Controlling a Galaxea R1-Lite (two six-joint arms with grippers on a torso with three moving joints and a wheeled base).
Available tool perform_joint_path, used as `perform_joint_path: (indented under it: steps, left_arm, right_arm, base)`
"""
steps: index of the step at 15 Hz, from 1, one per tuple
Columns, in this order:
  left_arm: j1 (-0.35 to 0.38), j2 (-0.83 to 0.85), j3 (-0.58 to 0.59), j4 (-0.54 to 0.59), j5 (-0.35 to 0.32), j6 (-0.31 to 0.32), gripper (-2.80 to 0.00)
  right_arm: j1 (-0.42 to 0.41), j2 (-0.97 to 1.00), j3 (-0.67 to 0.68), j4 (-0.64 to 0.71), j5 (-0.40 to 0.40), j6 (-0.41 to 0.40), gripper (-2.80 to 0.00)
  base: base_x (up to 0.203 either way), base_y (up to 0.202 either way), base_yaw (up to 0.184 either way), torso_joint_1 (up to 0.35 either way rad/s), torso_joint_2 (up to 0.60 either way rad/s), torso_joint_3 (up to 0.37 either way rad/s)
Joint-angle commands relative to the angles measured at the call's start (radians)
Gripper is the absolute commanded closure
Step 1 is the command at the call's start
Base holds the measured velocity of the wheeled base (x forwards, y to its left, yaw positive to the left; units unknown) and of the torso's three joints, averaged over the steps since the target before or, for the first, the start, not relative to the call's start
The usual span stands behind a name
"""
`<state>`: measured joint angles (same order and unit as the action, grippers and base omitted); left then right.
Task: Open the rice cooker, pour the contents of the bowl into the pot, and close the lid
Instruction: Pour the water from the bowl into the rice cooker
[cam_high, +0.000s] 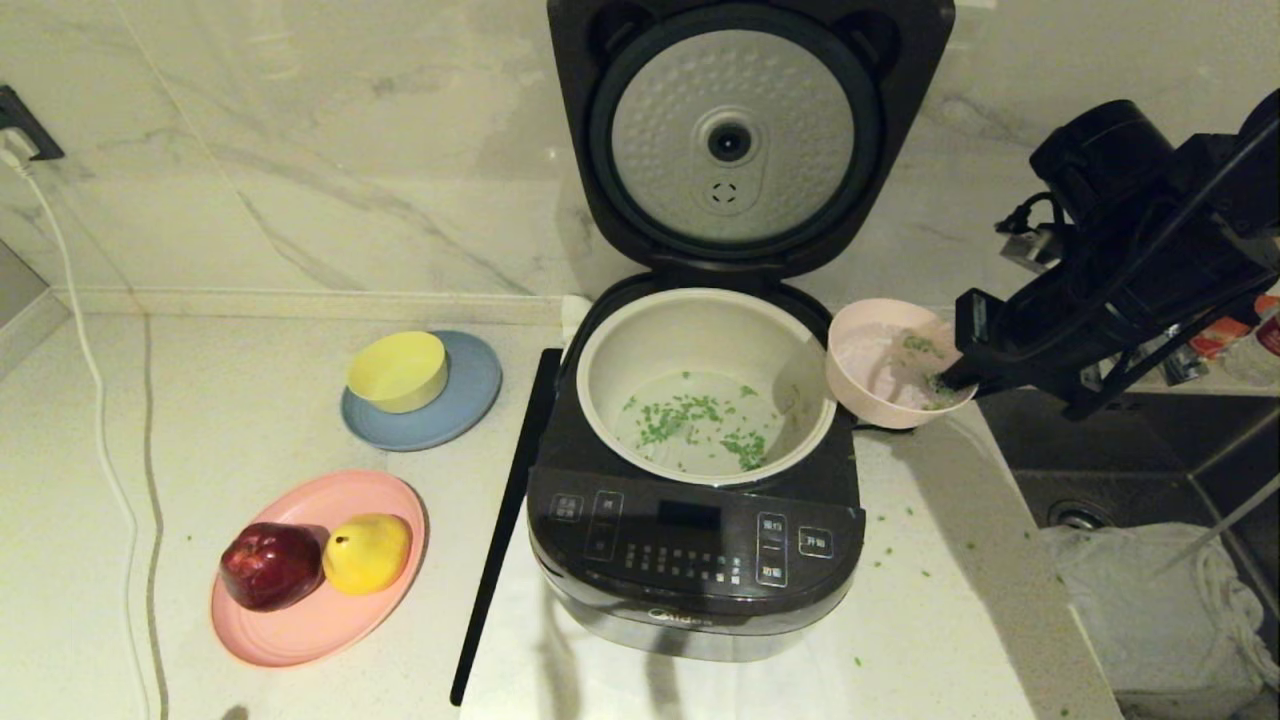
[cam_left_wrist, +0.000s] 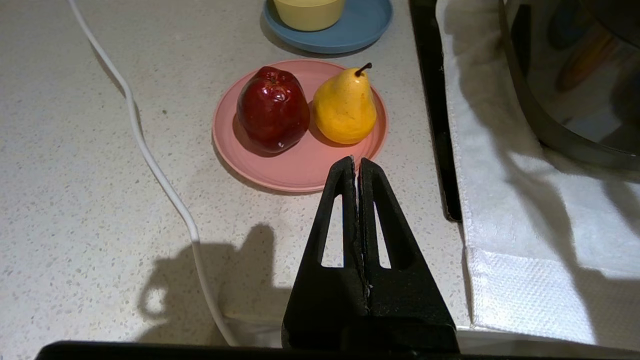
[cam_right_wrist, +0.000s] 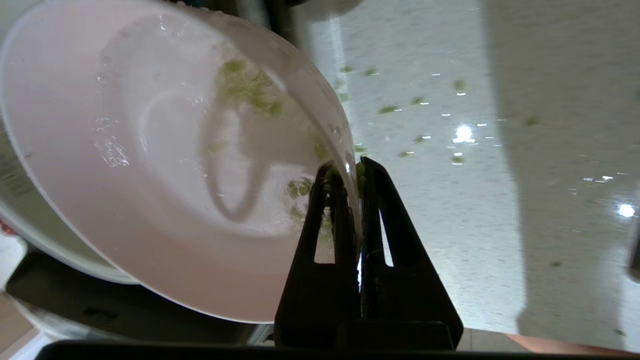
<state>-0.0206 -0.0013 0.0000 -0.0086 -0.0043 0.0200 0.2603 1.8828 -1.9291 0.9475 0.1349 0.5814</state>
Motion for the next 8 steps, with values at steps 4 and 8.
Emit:
perform_joint_path:
  steps: [4,8]
  left_arm:
    - [0.0,0.0,0.009,-0.001,0.0,0.0,0.0]
    - [0.001,0.0,0.009,-0.001,0.0,0.0,0.0]
  right_arm:
    - [0.062,-0.013,-0.001,-0.004,-0.003,0.014,0.0]
    - [0.099,-0.016,-0.001,-0.029,-0.011,0.028,0.0]
  base:
    - [0.0,0.0,0.0,0.0,0.0,0.0]
    - [0.0,0.0,0.0,0.0,0.0,0.0]
